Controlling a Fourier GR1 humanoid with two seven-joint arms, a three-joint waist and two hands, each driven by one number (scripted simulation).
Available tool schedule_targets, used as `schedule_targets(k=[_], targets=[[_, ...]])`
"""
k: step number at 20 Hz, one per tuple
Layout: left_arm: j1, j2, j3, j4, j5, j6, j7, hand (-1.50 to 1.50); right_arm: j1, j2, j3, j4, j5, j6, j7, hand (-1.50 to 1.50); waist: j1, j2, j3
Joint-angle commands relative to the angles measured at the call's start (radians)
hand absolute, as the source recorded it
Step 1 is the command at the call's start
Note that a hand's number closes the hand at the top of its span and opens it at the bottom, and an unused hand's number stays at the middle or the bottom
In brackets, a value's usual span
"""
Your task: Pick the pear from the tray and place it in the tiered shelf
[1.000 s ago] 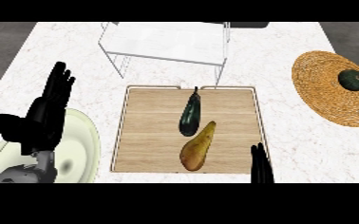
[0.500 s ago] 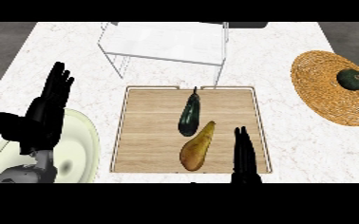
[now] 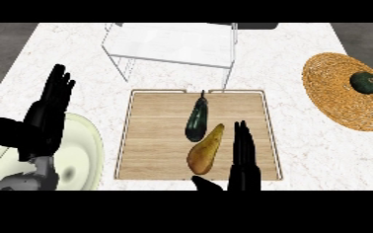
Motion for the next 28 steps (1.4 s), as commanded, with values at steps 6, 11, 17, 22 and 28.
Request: schedule_targets(k=[6, 11, 17, 22, 28], targets=[[0.069, -0.058, -0.001, -0.033, -0.063, -0.023, -0.044, 0.0, -0.154, 0.001, -0.005, 0.137, -0.1, -0.058, 0.025, -1.5, 0.002, 0.0, 0.0], [0.085, -0.077, -0.014, -0.083, -0.061, -0.031, -0.002, 0.0, -0.222, 0.0, 0.003, 0.243, -0.162, -0.028, 0.016, 1.5, 0.007, 0.0, 0.0], [0.065, -0.071, 0.026, -0.004, -0.051, -0.065, -0.063, 0.0, -0.229, 0.0, -0.029, 0.368, -0.031, -0.159, -0.019, 1.5, 0.006, 0.001, 0.0], [-0.062, -0.072, 0.037, -0.007, -0.076, -0.029, 0.08, 0.0, -0.166, 0.0, 0.013, 0.216, 0.126, -0.138, 0.053, 1.5, -0.003, -0.001, 0.0], [-0.054, -0.084, -0.006, 0.012, -0.074, -0.062, 0.007, 0.0, -0.347, 0.0, 0.111, 0.329, 0.029, 0.362, 0.334, 1.5, 0.083, 0.025, -0.008]])
